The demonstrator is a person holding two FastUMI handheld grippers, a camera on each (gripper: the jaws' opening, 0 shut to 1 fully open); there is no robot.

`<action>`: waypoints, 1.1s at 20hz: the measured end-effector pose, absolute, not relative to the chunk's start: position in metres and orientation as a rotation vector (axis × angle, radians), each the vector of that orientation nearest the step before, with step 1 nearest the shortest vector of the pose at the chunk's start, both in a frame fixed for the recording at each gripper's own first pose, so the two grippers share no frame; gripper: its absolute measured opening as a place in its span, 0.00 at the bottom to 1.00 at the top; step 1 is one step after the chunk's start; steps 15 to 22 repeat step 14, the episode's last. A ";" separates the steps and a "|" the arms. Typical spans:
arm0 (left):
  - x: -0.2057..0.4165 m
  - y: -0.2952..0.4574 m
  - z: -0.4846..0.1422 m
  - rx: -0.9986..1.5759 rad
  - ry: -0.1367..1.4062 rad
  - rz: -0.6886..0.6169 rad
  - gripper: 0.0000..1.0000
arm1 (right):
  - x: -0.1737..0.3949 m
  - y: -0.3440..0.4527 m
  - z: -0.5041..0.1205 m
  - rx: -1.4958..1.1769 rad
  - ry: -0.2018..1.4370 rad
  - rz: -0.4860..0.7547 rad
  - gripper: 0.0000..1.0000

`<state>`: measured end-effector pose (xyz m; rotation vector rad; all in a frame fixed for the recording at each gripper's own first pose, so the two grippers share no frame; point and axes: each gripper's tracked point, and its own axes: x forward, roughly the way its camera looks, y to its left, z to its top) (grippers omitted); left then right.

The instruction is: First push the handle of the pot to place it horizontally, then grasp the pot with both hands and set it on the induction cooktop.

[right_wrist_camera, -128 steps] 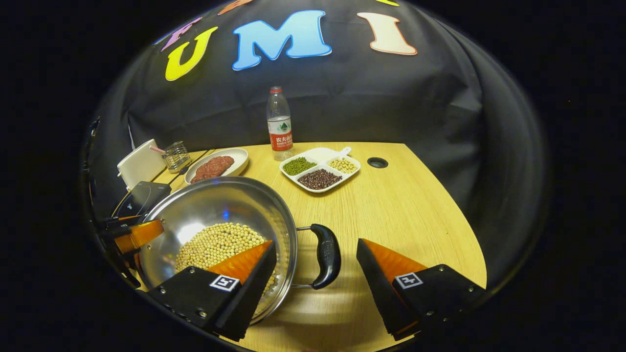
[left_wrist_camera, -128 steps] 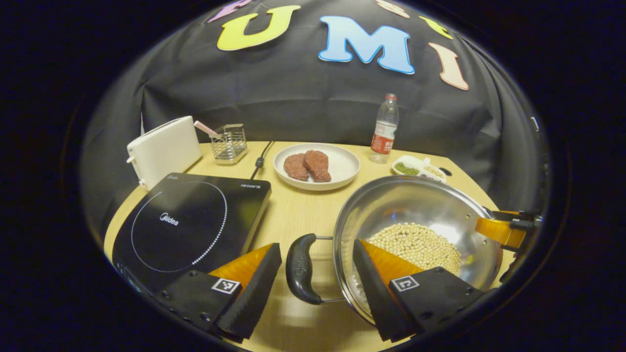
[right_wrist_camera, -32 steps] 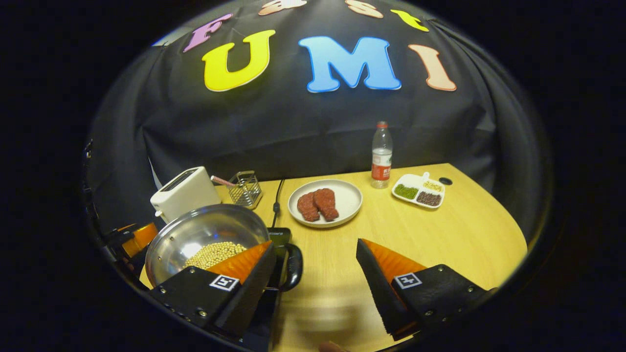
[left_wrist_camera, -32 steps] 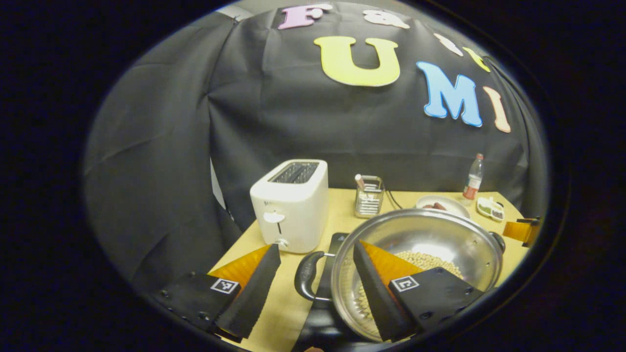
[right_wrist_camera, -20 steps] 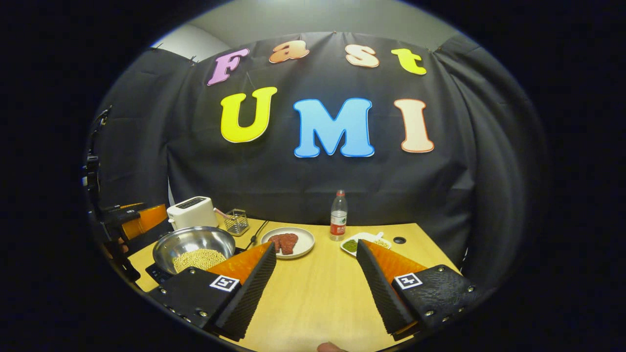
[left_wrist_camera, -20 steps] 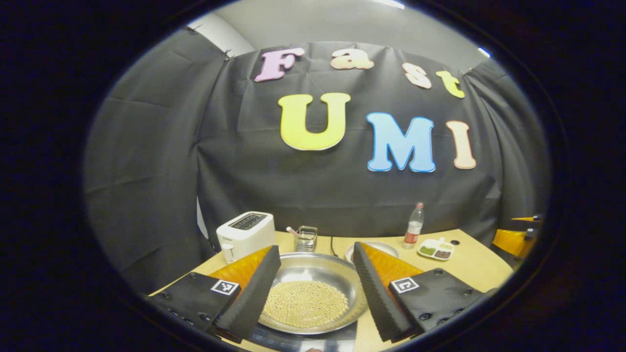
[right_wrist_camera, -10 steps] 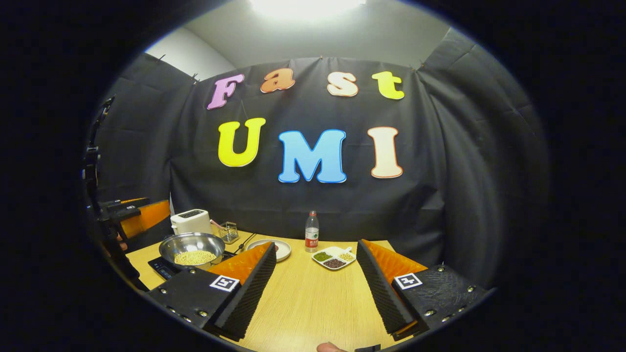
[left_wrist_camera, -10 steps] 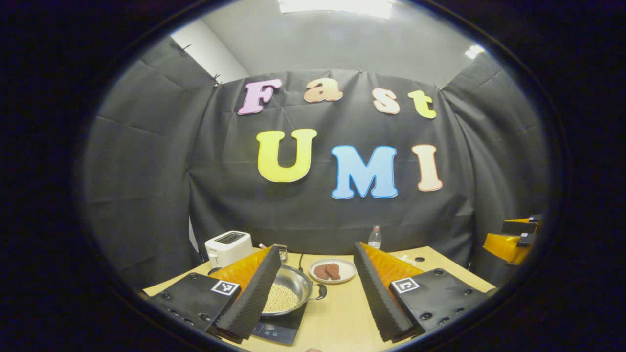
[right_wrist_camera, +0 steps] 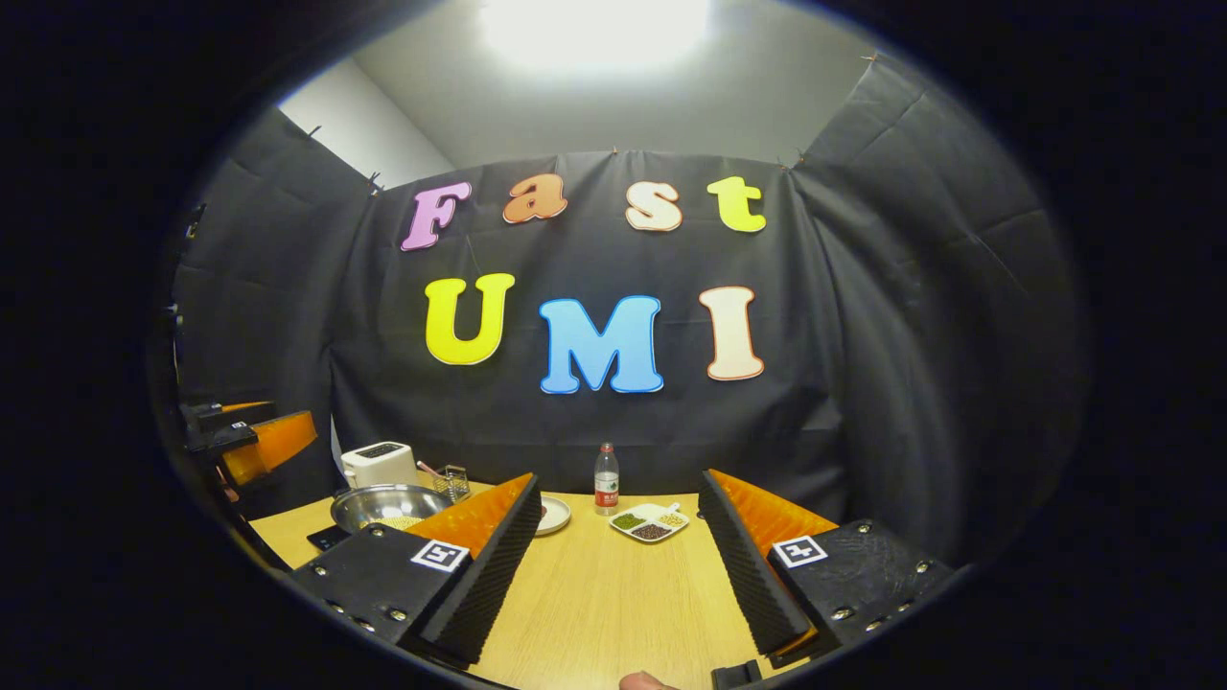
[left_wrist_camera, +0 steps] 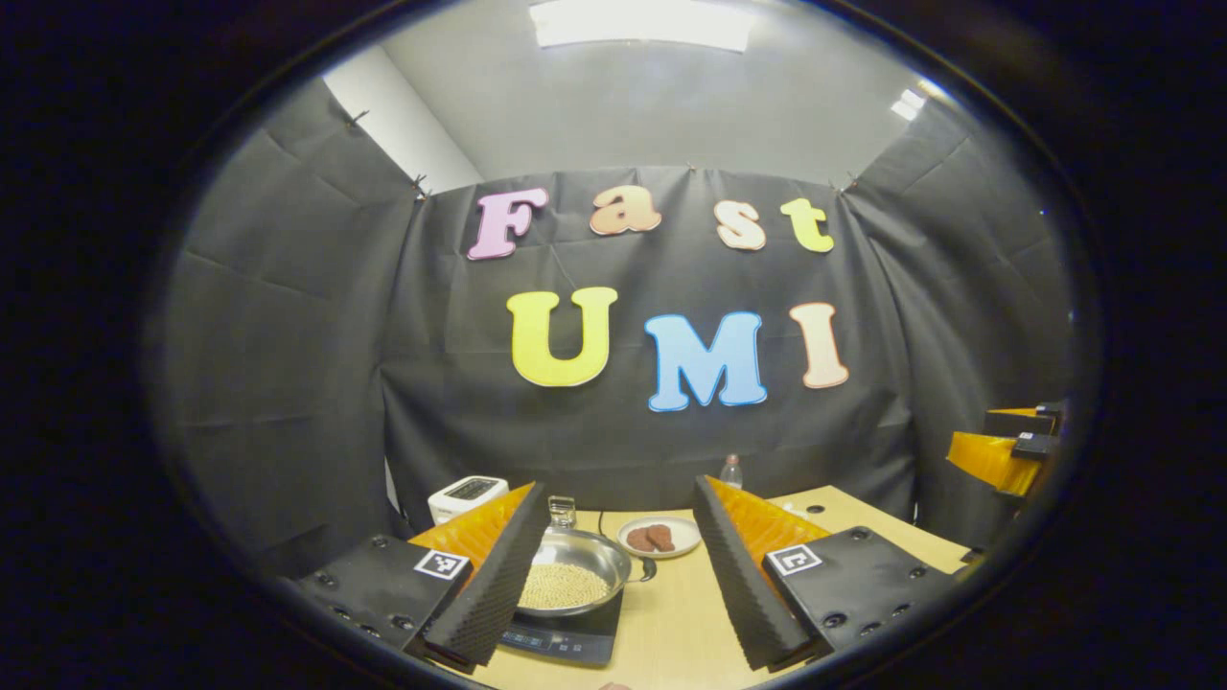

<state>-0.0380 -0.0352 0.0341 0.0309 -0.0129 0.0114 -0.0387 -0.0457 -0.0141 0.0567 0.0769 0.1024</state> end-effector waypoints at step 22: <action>-0.032 -0.010 0.040 -0.010 -0.042 -0.003 0.99 | -0.038 -0.014 -0.007 0.065 0.073 0.087 0.99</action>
